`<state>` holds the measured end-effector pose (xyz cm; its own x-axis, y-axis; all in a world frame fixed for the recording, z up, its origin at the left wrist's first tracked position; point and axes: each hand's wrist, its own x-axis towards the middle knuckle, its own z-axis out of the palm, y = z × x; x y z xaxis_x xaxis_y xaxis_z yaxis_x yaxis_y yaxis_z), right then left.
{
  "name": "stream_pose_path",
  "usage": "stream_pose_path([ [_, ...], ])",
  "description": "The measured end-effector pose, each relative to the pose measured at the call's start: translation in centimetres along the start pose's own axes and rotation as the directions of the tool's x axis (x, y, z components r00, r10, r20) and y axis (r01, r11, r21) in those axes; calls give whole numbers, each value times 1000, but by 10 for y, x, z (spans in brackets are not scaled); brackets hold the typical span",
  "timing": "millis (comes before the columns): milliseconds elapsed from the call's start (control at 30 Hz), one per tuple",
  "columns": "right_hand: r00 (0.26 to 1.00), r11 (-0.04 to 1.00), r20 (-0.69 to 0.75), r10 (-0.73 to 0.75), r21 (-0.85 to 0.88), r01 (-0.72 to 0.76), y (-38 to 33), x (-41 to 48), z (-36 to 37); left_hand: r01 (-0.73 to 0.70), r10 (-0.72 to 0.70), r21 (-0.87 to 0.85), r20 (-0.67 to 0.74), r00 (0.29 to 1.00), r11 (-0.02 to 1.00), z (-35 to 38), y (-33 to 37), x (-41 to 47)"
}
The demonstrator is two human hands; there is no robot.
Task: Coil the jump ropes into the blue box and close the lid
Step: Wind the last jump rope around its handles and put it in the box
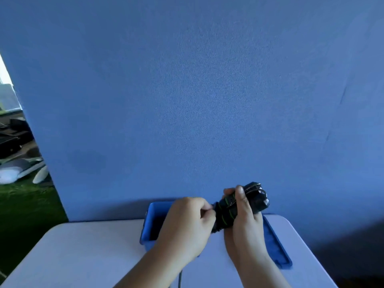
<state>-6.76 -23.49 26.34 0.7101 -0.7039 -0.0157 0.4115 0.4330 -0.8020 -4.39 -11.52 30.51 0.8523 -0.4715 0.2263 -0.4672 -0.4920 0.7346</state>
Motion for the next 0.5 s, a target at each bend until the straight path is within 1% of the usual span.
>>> stream_pose_path([
  [100, 999, 1000, 45, -3, 27, 2, -6, -1, 5, 36, -53, -233, -66, 996, 972, 9, -4, -8],
  [167, 998, 999, 62, -15, 43, 13, -10, -3, 8, 71, -111, -386, -82, 990, 920, 16, -8, -13],
  [233, 997, 998, 79, -8, 64, 3, -13, -6, 12, 103, -172, -498, -96, 980, 861, 24, -10, -18],
  [300, 996, 998, 91, 1, 64, -7, -16, -10, 15, 120, -230, -580, -120, 966, 806, 31, -11, -22],
  [367, 993, 997, 114, 12, 69, -20, -16, -12, 15, 151, -286, -648, -108, 952, 746, 34, -11, -25],
  [500, 991, 985, 132, 26, 165, -47, -19, -15, 19, 269, -387, -728, 6, 922, 631, 37, -15, -28],
])
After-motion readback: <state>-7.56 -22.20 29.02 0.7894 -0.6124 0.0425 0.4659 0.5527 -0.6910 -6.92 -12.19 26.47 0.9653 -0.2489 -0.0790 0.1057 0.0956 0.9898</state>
